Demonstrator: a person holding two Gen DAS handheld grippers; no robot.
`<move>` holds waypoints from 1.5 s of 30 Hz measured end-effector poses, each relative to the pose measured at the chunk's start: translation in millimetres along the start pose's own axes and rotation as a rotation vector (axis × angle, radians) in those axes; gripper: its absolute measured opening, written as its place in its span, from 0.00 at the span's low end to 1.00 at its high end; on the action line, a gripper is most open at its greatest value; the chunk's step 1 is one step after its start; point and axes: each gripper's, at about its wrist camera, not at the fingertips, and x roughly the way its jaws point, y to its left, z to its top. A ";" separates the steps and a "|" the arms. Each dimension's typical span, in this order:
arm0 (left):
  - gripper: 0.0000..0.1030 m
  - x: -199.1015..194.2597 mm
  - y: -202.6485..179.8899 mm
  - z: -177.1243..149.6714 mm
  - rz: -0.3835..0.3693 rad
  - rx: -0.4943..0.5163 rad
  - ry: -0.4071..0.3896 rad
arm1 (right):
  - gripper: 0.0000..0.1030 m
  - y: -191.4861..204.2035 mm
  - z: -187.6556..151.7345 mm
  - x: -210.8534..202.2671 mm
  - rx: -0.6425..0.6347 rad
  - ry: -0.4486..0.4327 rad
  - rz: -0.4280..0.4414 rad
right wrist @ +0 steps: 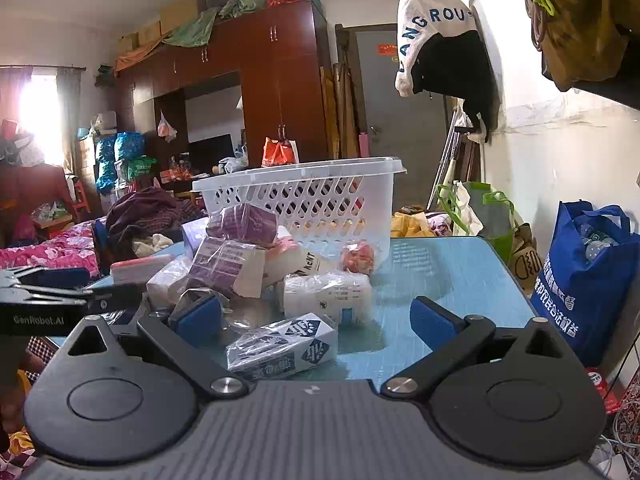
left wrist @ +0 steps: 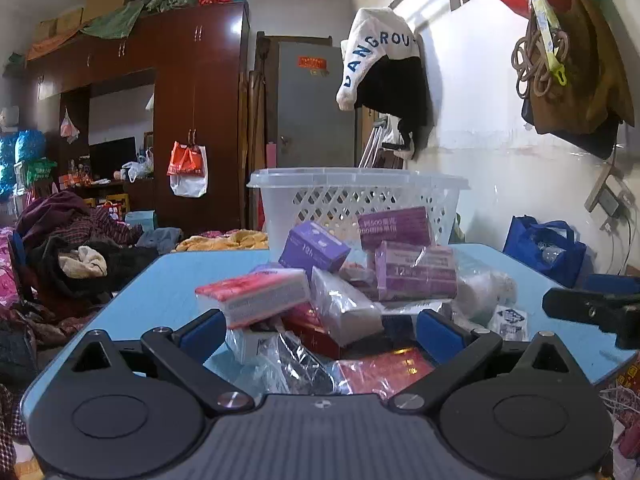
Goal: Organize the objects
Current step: 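Move both tools toward the pile of packages on the table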
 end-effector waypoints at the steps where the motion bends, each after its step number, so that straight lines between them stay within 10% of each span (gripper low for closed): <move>1: 1.00 0.3 -0.1 -1.2 0.001 0.001 0.001 | 1.00 -0.9 1.6 0.5 0.002 0.003 0.004; 45: 1.00 7.4 -12.7 -22.3 0.050 0.018 0.028 | 1.00 -7.2 -4.5 2.4 0.005 0.044 0.038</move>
